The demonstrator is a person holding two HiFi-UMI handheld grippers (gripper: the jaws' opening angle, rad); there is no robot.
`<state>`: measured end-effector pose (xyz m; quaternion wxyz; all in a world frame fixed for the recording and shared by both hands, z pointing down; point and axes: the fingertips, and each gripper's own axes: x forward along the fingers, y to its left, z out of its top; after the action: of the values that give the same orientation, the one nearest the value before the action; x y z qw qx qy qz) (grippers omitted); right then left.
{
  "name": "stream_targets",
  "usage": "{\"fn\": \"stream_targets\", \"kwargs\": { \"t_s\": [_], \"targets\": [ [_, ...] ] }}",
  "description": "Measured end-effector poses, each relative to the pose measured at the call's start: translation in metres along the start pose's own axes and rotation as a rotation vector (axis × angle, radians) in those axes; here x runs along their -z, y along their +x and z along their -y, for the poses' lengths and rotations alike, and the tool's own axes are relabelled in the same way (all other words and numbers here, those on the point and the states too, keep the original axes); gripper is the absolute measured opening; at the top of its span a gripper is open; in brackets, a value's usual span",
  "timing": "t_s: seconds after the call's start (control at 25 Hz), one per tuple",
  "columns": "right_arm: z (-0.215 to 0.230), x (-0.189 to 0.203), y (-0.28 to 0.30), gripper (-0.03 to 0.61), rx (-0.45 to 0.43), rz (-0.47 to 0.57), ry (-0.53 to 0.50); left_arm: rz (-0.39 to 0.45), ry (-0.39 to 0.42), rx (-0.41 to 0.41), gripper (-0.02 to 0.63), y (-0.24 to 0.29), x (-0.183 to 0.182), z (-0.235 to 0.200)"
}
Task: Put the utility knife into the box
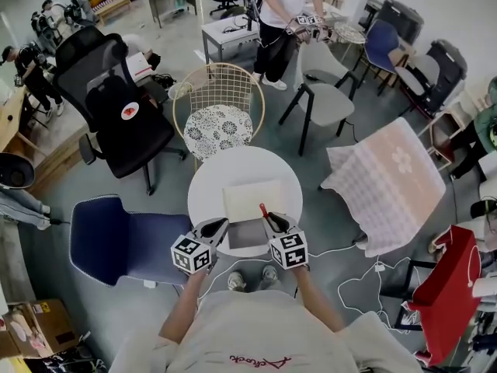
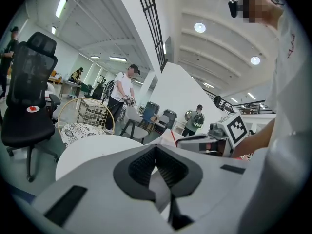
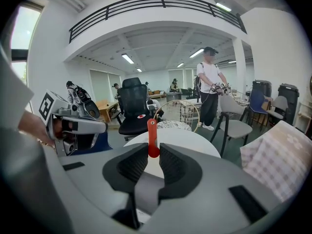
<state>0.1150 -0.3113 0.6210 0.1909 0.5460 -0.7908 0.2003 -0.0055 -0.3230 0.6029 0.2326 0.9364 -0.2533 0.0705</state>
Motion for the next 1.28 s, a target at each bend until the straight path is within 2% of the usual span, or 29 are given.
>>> {"fn": "stream_targets", "kwargs": {
  "t_s": [0.32, 0.6, 0.88, 1.08, 1.28],
  "targets": [
    [0.018, 0.001, -0.008, 0.08, -0.059, -0.022, -0.014, 0.014, -0.038, -0.068, 0.011, 0.007, 0.003, 0.014],
    [0.016, 0.021, -0.011, 0.081, -0.083, -0.069, -0.001, -0.007, -0.087, -0.111, 0.011, -0.005, 0.027, 0.019],
    [0.001, 0.056, -0.014, 0.08, -0.106, -0.138, 0.011, -0.036, -0.134, -0.121, 0.011, -0.013, 0.055, 0.019],
    [-0.007, 0.088, -0.015, 0.081, -0.121, -0.207, 0.032, -0.064, -0.197, -0.124, 0.011, -0.014, 0.086, 0.023],
    [-0.013, 0.106, -0.009, 0.081, -0.139, -0.256, 0.014, -0.078, -0.236, -0.124, 0.011, -0.017, 0.105, 0.021]
  ]
}}
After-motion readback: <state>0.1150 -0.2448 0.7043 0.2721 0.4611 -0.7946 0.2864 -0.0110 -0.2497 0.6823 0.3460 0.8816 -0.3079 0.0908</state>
